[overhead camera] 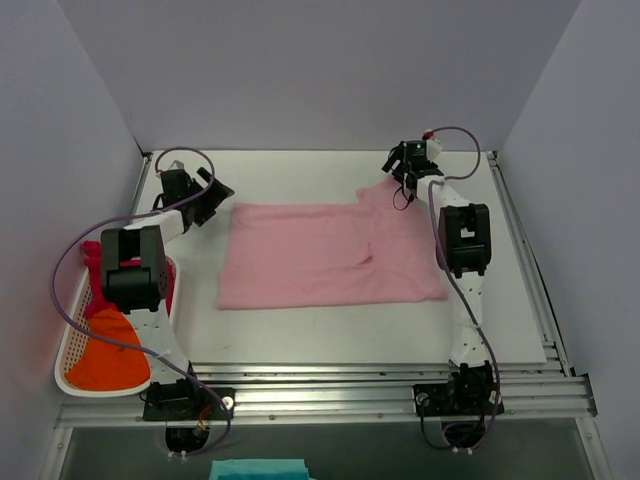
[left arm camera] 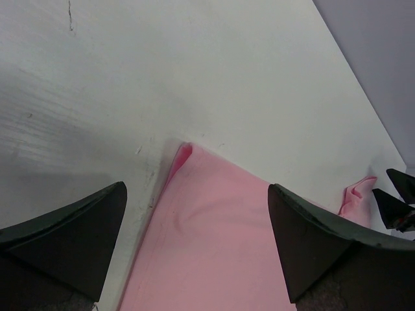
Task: Fold and stack the t-shirts
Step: Grap the side of the flattened tshirt furthest away from the robot with both arms
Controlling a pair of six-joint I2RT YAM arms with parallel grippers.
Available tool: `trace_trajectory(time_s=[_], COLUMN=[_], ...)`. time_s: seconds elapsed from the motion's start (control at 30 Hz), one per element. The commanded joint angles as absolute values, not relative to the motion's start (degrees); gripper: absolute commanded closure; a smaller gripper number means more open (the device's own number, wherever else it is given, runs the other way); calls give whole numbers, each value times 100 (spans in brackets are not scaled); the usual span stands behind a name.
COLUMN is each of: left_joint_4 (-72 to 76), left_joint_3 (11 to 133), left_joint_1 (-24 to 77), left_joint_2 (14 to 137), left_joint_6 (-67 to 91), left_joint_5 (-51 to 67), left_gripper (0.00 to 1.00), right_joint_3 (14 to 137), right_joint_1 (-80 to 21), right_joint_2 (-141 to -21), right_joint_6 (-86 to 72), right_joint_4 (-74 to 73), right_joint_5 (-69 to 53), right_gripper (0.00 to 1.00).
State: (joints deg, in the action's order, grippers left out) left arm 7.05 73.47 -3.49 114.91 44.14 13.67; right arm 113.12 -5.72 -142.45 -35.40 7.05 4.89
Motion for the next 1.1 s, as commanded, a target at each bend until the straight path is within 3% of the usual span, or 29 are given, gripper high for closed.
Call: trace_trajectory(time_s=[0.0,0.13,0.33,0.43,0.5,0.63,1.0,1.07], left_joint_4=[1081,1081,1055,1046,1046,1037,782,782], left_joint_3=[7409,7321,7251,7233,7216,7225,7681,7734], left_joint_1=[-378,-387,-378,-387,-387,-378,-369,-334], left_joint_2=[11417,11329,11241,11241,11259,11303,11706,11812], left_joint_6=[4447,4438,4430,4421,4412,4421,4307,4324], left_joint_5=[1520,1521,1512,1485,1477,1477,1380,1441], left_gripper=[0,0,0,0,0,0,0,7], right_joint_3=[11505,11602,11531,11470,11435,11320,11022,10995], right_joint_1=[-808,-835,-835,-826,-817,-774,-712,-712], right_joint_2=[-14467,-14590,-14651,-14643,-14625,-14607,-14458,-14441], right_joint_6=[-3445,-3454,-3489,-3489,-3480,-3489,-3533,-3542], right_joint_4=[598,545,554,562,571,624,747,765], right_joint_5=[378,343,308,299,299,273,255,246], right_gripper=[22,25,42,61,81,100,100,100])
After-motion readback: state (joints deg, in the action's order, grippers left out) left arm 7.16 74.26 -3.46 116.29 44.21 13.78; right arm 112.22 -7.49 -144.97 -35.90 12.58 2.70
